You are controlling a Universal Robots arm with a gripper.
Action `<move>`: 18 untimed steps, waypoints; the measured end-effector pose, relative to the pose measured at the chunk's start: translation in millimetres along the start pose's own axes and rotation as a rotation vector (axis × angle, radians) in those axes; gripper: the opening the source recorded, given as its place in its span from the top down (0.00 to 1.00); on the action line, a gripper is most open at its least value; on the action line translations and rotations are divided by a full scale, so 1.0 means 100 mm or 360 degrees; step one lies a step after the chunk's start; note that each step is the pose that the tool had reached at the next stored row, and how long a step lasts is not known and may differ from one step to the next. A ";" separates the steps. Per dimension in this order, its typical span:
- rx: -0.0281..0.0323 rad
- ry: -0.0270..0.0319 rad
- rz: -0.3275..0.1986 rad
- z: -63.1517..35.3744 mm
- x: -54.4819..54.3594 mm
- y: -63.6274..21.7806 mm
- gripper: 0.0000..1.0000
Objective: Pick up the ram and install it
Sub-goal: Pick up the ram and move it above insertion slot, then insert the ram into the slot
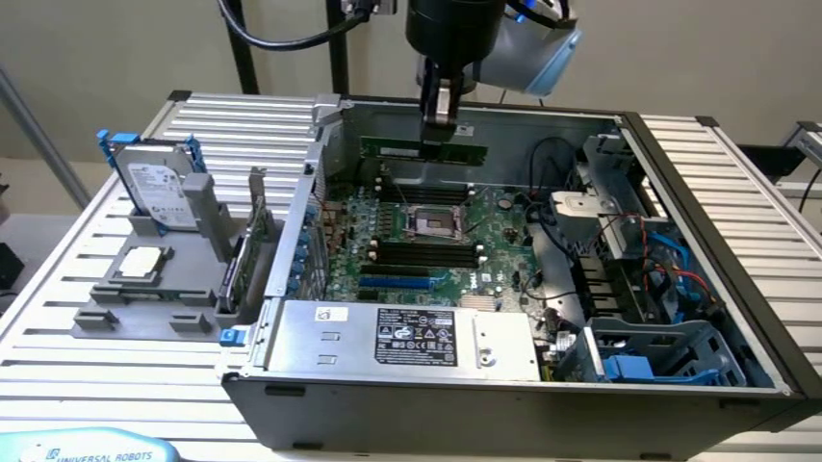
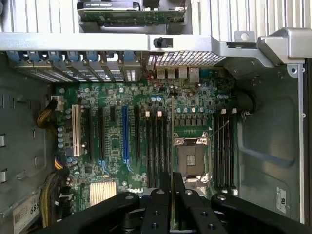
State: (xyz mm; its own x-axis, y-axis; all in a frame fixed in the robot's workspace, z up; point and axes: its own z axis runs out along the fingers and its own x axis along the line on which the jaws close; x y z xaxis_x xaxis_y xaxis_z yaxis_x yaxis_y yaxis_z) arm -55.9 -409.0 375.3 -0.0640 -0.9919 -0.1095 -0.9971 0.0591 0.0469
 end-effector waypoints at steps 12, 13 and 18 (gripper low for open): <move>0.00002 0.00017 0.0001 0.009 0.00 -0.012 0.86; 0.00002 0.00017 0.0001 0.008 0.00 -0.012 0.86; 0.00003 0.00017 0.0001 0.009 0.00 -0.012 0.86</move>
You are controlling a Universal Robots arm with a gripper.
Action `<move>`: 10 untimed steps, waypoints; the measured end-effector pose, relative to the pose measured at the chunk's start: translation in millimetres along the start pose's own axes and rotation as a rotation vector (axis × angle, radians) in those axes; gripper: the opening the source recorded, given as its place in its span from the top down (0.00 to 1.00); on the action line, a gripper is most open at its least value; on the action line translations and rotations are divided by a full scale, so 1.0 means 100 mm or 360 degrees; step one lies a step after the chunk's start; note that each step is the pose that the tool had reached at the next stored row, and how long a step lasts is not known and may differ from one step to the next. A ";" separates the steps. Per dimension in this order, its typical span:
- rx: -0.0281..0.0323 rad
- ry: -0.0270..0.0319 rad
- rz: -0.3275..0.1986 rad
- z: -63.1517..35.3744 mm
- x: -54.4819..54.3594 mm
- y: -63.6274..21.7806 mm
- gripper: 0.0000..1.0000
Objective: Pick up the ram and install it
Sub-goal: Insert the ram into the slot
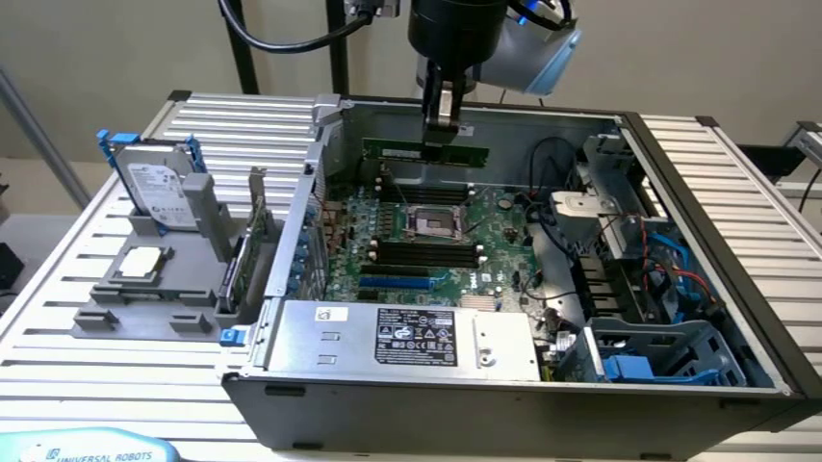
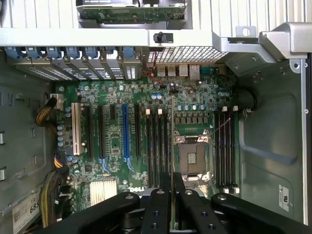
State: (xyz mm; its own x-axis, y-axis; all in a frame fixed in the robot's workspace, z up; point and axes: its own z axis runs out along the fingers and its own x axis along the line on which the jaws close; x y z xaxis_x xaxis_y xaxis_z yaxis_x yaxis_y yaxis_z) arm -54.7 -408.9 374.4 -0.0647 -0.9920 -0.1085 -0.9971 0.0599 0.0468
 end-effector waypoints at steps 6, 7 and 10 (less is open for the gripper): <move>0.00000 -0.00001 0.0000 0.029 0.00 -0.004 0.86; -0.00001 0.00000 0.0000 0.046 0.00 -0.009 0.86; -0.00002 0.00004 0.0000 0.098 0.01 -0.027 0.86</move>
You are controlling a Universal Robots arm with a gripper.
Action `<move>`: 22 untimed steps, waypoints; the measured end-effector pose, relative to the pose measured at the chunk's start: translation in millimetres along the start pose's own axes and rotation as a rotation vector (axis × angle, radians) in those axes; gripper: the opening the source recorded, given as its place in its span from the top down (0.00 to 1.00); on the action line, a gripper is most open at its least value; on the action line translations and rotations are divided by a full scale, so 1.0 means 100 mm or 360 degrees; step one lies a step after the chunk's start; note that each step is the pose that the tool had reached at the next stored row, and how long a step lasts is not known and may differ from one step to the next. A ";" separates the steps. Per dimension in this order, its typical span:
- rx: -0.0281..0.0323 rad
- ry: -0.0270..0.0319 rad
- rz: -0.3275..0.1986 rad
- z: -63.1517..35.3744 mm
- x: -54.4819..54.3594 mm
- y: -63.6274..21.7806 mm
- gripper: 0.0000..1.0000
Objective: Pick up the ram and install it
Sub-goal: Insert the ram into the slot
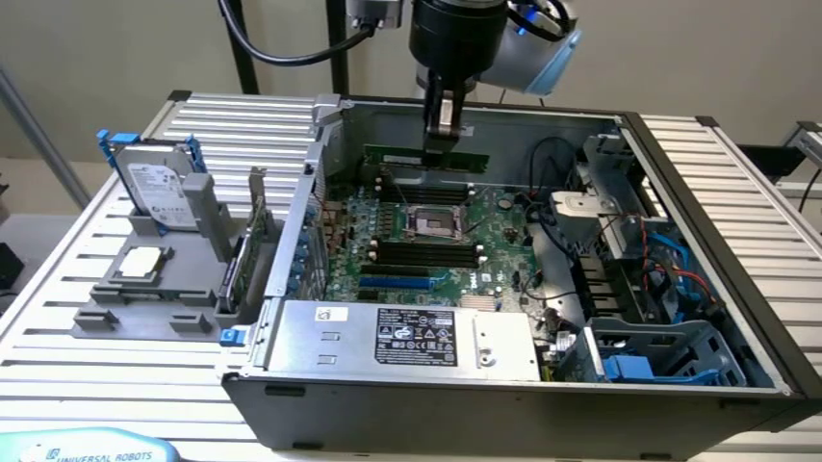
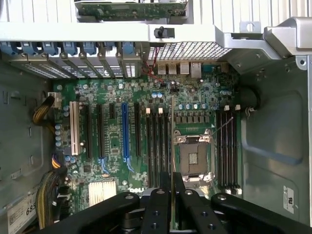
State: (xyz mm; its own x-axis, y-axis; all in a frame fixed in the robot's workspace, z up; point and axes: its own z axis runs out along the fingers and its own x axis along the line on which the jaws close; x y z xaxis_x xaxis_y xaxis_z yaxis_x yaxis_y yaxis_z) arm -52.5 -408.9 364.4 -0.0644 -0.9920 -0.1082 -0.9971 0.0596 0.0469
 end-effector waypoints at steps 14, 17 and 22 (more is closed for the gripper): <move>-0.00019 0.00176 -0.0027 0.250 0.02 -0.097 0.86; -0.00025 0.00234 -0.0035 0.303 0.02 -0.124 0.86; -0.00030 0.00319 -0.0044 0.393 0.03 -0.160 0.86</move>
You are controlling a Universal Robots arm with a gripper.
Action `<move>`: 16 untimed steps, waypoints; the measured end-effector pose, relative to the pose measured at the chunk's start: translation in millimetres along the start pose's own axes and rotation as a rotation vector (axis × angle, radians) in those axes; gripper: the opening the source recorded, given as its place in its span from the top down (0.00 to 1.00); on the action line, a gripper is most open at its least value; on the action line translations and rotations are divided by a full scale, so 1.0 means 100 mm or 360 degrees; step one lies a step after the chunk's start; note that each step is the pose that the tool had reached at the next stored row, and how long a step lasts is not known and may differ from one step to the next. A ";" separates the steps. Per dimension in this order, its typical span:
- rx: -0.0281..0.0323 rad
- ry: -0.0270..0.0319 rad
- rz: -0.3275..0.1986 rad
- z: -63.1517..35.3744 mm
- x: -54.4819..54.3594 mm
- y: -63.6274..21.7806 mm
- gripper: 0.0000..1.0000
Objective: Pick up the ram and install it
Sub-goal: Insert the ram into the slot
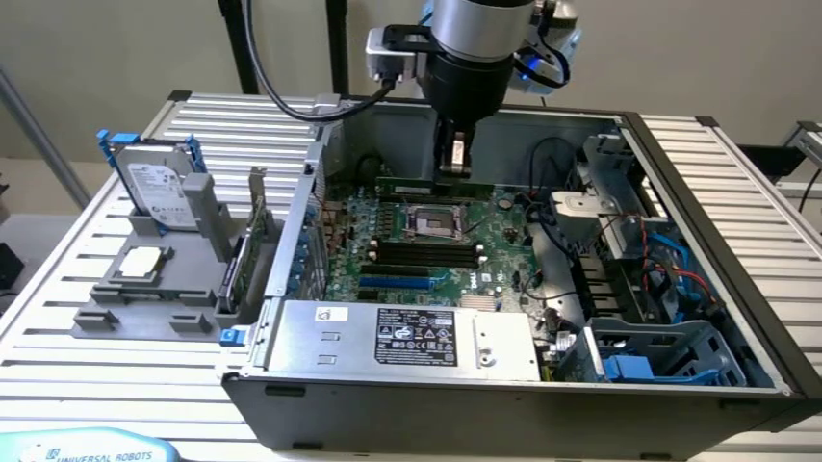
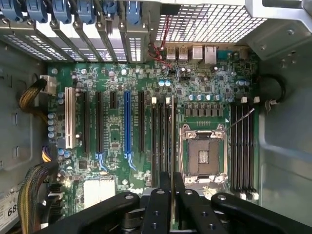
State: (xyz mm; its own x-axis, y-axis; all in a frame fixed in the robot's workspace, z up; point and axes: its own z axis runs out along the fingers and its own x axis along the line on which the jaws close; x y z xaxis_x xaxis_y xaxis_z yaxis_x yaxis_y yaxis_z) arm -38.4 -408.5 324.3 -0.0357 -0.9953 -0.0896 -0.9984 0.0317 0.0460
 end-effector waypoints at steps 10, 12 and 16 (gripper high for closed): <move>-0.00005 0.00109 -0.0009 0.179 0.02 -0.032 0.86; -0.00006 0.00115 -0.0010 0.216 0.02 -0.035 0.86; -0.00006 0.00118 -0.0012 0.288 0.02 -0.039 0.86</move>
State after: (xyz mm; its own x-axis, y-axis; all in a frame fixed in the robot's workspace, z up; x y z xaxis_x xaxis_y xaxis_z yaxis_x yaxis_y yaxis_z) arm -35.9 -408.4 295.2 -0.0280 -0.9962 -0.0825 -0.9987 0.0243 0.0457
